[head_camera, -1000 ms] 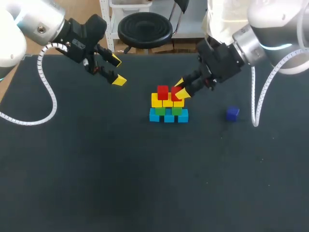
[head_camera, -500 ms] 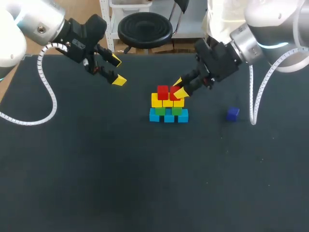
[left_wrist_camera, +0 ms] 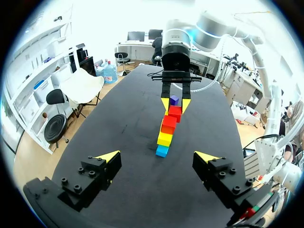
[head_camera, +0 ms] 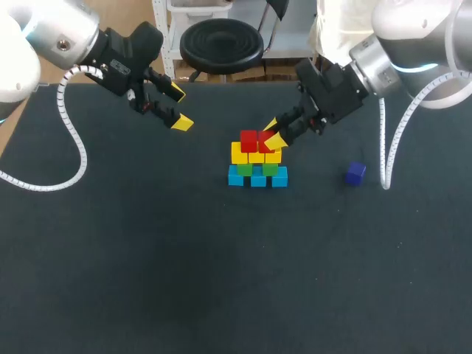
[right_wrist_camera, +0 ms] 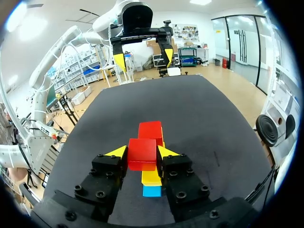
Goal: Place the blue cubes, place green cubes on the blue cubes, place the yellow cubes on the green cubes, then place the red cubes on the yellow cubes, and place purple cube on the red cubes.
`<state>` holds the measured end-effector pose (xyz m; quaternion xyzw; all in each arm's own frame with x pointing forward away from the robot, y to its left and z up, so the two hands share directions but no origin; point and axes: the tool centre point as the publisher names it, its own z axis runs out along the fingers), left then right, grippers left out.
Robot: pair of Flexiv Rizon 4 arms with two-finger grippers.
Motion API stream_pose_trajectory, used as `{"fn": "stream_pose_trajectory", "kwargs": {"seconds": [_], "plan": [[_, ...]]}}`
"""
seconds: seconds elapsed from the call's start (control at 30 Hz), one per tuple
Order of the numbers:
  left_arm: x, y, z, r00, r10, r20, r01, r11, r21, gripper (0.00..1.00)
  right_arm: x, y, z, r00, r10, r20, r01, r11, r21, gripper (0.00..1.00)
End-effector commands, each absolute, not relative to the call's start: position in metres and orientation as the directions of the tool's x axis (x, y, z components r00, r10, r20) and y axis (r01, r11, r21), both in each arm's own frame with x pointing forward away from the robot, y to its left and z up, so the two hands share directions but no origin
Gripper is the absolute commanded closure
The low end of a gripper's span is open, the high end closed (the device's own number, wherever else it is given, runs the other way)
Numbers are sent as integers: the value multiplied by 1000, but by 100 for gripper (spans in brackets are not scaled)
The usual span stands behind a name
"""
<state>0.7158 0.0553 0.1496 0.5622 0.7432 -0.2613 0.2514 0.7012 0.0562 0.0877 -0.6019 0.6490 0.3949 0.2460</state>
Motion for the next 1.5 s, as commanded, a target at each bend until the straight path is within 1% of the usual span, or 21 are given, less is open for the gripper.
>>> {"fn": "stream_pose_trajectory", "kwargs": {"seconds": [0.03, 0.17, 0.37, 0.5, 0.6, 0.67, 0.73, 0.87, 1.0, 1.13, 1.2, 1.37, 1.5], "plan": [[715, 56, 149, -238, 702, -672, 968, 229, -104, 0, 703, 57, 87, -156, -587, -795, -975, -38, 219, 100], [715, 56, 149, -238, 702, -672, 968, 229, -104, 0, 703, 57, 87, -155, -587, -795, -975, -39, 220, 97], [715, 56, 149, -238, 702, -672, 968, 229, -104, 0, 703, 56, 86, -157, -586, -795, -975, -37, 219, 98], [715, 56, 149, -238, 702, -672, 968, 229, -104, 0, 703, 56, 86, -157, -585, -796, -975, -37, 219, 97], [715, 56, 149, -238, 702, -672, 968, 229, -104, 0, 703, 56, 86, -157, -584, -796, -975, -37, 219, 95], [715, 56, 149, -238, 702, -672, 968, 229, -104, 0, 703, 56, 85, -158, -585, -795, -975, -37, 220, 91], [715, 56, 149, -238, 702, -672, 968, 229, -104, 0, 703, 56, 85, -159, -584, -796, -975, -36, 221, 90], [715, 56, 149, -238, 702, -672, 968, 229, -104, 0, 703, 56, 84, -160, -582, -797, -974, -36, 222, 93], [715, 56, 149, -238, 702, -672, 968, 229, -104, 0, 703, 56, 83, -159, -581, -798, -974, -37, 222, 92], [715, 56, 149, -238, 702, -672, 968, 229, -104, 0, 703, 56, 83, -160, -580, -798, -974, -38, 222, 89], [715, 56, 149, -238, 702, -672, 968, 229, -104, 0, 703, 57, 83, -160, -580, -799, -974, -37, 222, 85], [715, 56, 149, -238, 702, -672, 968, 229, -104, 0, 704, 56, 83, -158, -581, -799, -976, -34, 217, 85], [715, 56, 149, -238, 702, -672, 968, 229, -104, 0, 705, 56, 84, -156, -581, -799, -976, -34, 215, 81]]}}
